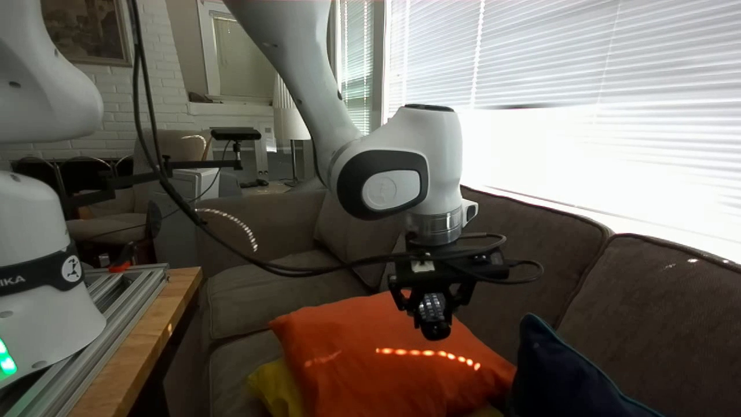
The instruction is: Put the grey and black remote on the orange pillow
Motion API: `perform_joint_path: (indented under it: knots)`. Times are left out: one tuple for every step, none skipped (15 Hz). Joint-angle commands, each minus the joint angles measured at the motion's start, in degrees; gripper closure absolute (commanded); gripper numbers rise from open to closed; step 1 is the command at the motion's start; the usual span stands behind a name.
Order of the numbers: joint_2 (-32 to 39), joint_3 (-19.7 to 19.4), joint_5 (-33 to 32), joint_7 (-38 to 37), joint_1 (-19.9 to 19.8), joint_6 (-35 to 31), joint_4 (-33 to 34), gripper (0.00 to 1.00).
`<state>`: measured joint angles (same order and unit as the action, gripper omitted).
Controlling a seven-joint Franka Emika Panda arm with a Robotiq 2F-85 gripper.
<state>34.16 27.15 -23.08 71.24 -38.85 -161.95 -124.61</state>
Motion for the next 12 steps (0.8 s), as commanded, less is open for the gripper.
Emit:
perform_joint_path:
  knots:
    - [-1.03,-4.83,6.09,4.59,5.97,-0.98,0.40,0.47]
    - [-0.98,-5.68,6.13,4.77,7.27,-0.95,0.89,0.47]
    - [-0.95,-6.06,6.10,4.78,7.87,-0.94,1.09,0.47]
    - [-0.95,-6.14,6.09,4.85,7.96,-0.94,1.10,0.72]
    - [-0.77,-6.80,5.72,6.38,8.64,-1.15,1.17,0.72]
    - [-0.75,-8.60,5.30,7.61,10.56,-1.42,1.48,0.72]
    - [-0.54,-10.28,4.50,9.11,12.56,-1.64,1.95,0.72]
    - [-0.01,-11.06,4.49,10.94,13.96,-0.90,2.67,0.72]
    - [0.32,-12.71,3.61,12.01,16.03,-1.30,3.18,0.72]
    - [0.63,-13.73,3.46,13.25,17.65,-0.89,3.81,0.72]
    - [1.17,-14.71,3.40,14.23,19.28,-0.95,4.46,0.72]
    - [1.51,-15.67,3.13,15.11,20.77,-1.21,4.85,0.72]
